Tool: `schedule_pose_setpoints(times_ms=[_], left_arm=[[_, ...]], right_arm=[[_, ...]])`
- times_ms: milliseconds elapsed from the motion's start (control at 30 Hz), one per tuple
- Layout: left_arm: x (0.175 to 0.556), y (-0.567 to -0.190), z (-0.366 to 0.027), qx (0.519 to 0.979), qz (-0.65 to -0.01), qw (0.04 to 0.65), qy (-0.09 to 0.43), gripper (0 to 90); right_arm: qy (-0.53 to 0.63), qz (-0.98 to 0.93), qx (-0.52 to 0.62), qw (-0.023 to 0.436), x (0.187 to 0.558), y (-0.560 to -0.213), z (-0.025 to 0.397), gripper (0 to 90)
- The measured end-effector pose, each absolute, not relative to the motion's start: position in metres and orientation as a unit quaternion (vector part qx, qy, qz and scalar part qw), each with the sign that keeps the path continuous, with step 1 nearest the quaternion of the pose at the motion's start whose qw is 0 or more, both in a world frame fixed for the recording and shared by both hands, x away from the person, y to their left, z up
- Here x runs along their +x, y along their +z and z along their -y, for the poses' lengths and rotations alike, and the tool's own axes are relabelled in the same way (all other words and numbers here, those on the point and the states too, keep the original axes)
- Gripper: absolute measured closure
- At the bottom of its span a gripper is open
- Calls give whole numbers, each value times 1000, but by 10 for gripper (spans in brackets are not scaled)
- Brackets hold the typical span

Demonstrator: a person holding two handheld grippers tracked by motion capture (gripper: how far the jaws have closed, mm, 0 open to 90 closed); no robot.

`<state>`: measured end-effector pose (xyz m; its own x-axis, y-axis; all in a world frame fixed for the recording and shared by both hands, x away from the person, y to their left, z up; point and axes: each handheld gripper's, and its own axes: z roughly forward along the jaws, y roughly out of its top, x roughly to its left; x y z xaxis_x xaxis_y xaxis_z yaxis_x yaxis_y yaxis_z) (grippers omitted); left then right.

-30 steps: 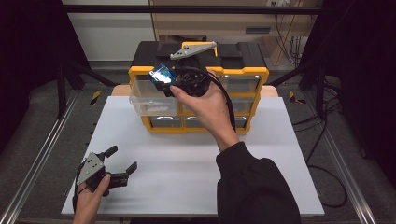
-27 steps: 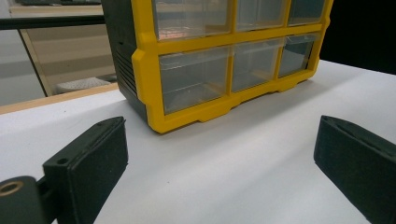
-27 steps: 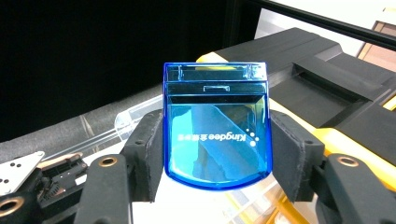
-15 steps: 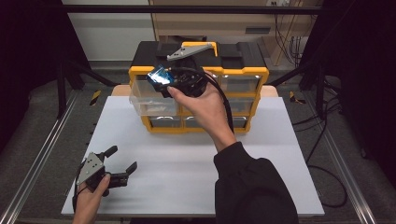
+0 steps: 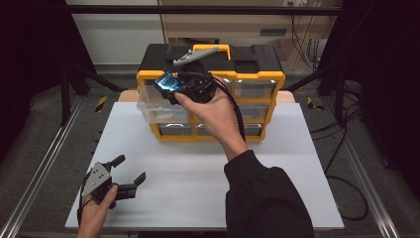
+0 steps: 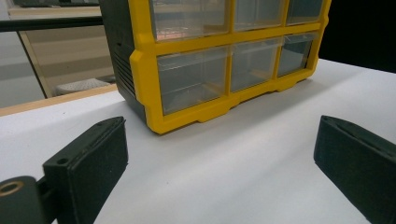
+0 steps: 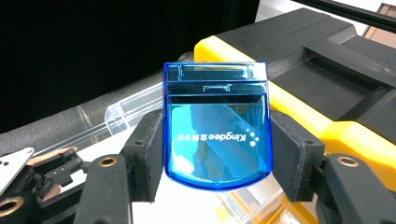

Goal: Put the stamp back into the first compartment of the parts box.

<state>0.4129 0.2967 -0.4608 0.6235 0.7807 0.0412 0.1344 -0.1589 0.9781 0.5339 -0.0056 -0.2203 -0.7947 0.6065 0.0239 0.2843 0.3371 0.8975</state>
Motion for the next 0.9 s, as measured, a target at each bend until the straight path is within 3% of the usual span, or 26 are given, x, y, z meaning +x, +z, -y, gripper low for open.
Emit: schedule_pose_setpoints(times_ms=[167,233,533,900], left_arm=[[413,-461,-296,706,-324,561,287,27],[413,-461,-296,705,-324,561,287,26],[413,-461,-296,705,-325,561,287,27],[413,-461,-297,705,-325,561,288,26]], right_arm=[[502,-801,288,152,536,-223,1,413],[507,-796,294,153,536,-223,0,311],[527,-772,316,165,534,-221,6,174],[535,-757,325,186,532,-222,14,129]])
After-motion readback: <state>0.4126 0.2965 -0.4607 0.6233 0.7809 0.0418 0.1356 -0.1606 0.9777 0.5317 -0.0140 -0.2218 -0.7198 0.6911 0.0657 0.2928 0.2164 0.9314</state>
